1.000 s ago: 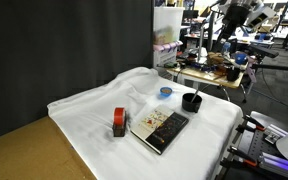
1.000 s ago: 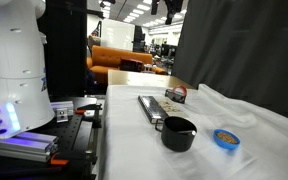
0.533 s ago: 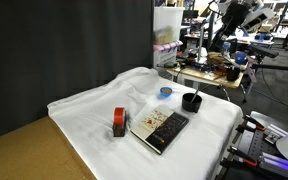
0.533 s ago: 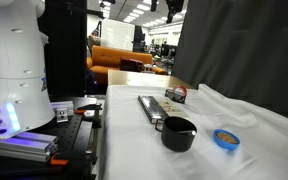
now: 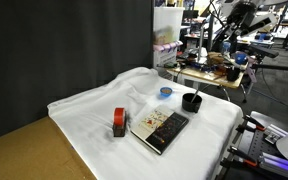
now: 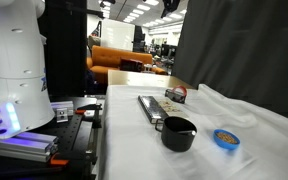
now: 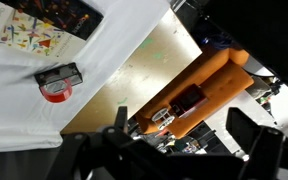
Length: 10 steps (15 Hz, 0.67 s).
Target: Pick up the pen from the black cup and put it on the book.
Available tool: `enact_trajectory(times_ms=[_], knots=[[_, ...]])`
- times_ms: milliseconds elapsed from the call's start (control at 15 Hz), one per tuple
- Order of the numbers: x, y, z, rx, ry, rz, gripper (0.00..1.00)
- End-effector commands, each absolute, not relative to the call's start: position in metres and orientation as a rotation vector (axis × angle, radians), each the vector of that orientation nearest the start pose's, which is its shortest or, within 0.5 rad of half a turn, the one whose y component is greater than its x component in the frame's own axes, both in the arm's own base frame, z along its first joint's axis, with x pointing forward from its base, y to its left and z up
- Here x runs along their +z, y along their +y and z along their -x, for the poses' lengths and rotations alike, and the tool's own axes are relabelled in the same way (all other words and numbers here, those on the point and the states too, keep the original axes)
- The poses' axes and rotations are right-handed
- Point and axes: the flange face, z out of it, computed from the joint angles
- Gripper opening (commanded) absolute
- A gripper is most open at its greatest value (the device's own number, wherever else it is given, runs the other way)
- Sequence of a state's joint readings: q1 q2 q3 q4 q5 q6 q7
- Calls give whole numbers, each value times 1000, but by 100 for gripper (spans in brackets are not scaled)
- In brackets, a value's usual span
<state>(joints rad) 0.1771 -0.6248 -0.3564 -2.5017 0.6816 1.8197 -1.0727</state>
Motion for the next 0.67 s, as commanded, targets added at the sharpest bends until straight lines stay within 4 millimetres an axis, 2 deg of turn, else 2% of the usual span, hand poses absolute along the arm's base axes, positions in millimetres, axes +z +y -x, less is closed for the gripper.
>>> enact_trajectory(times_ms=[0, 600], knots=[[505, -32, -361, -530, -900, 2054, 100], [504, -32, -359, -533, -883, 2061, 100]])
